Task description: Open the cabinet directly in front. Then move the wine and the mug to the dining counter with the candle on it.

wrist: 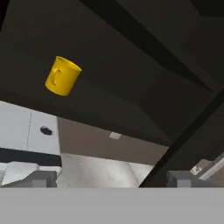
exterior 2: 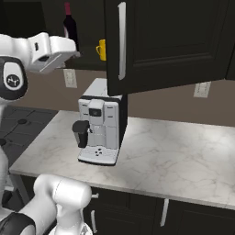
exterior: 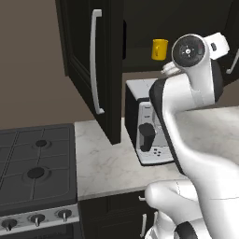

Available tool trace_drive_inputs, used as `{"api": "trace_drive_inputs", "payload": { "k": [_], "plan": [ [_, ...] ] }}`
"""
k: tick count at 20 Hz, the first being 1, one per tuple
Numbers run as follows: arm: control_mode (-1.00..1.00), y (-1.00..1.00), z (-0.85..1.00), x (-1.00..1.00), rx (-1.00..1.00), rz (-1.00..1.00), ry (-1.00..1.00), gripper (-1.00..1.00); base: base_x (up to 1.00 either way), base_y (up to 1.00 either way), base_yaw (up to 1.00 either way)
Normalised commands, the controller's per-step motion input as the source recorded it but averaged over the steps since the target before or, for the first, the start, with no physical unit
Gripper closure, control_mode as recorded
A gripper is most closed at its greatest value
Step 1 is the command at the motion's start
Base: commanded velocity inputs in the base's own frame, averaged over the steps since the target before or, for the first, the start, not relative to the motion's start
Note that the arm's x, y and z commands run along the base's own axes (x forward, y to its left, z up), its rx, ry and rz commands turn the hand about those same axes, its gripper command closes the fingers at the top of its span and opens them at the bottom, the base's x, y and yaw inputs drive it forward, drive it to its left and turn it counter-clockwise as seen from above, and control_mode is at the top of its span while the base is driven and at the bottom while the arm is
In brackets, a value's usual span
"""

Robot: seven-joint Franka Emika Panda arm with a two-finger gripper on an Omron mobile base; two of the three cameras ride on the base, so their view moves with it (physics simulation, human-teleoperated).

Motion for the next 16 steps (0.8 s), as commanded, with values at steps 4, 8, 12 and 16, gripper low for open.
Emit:
{"api": "trace_drive_inputs", "payload": {
  "k": [4, 8, 12, 16],
  "plan": [
    [-1.0, -0.52, -0.25, 0.69, -0.01, -0.16, 0.0, -1.0, 0.0, 0.0, 0.0],
    [-1.0, -0.45, -0.25, 0.84, 0.0, -0.12, 0.0, -1.0, 0.0, 0.0, 0.0],
    [-1.0, -0.62, -0.03, 0.72, 0.0, -0.15, 0.0, -1.0, 0.0, 0.0, 0.0],
    [-1.0, -0.73, 0.0, 0.54, 0.0, -0.09, 0.06, -1.0, 0.0, 0.0, 0.0]
  ]
}}
